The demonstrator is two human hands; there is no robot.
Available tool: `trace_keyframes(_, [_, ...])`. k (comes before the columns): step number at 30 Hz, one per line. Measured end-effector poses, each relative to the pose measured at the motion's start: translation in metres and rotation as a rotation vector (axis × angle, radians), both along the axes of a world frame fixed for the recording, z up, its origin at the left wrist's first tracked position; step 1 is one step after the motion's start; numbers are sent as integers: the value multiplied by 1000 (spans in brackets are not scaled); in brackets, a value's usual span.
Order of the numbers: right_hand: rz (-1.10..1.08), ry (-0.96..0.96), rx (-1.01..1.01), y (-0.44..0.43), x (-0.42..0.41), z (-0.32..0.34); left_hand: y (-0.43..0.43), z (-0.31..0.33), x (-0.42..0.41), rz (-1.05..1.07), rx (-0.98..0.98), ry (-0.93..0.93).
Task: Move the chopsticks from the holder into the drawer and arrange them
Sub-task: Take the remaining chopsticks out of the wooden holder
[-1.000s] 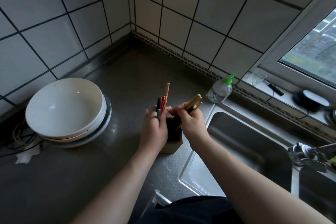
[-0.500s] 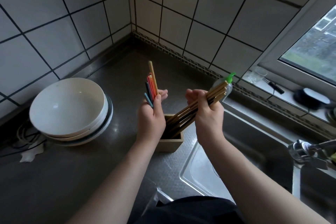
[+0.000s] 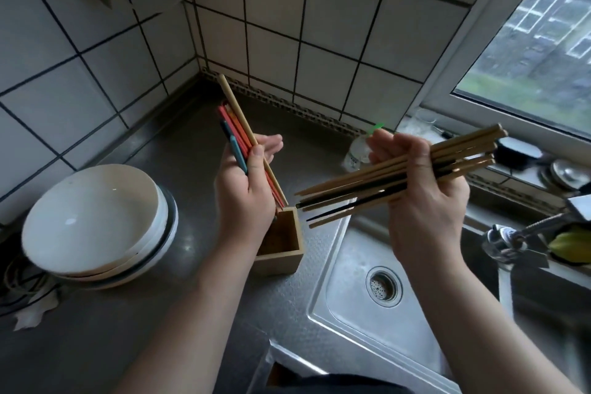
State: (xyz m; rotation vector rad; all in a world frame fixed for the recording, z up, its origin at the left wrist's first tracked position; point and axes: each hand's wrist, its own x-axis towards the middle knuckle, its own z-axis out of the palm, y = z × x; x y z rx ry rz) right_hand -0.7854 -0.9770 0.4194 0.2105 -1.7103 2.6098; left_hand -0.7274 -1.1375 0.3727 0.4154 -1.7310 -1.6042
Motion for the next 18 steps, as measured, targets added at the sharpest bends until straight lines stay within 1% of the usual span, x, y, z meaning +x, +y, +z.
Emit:
trace_keyframes(4, [-55,61,-33,30,11,13,22,16,-2,-76,-31,58])
trace_keyframes(9, [-184,149,-61,83,35,23,74,25,-5,-231,-35,94])
trace_keyframes(14, [-356,161,-14,159,75,20,150,22,11,-452,-4,45])
trace_keyframes(18, [-498,156,31,227,129,19,222,18,40,-621,-4,59])
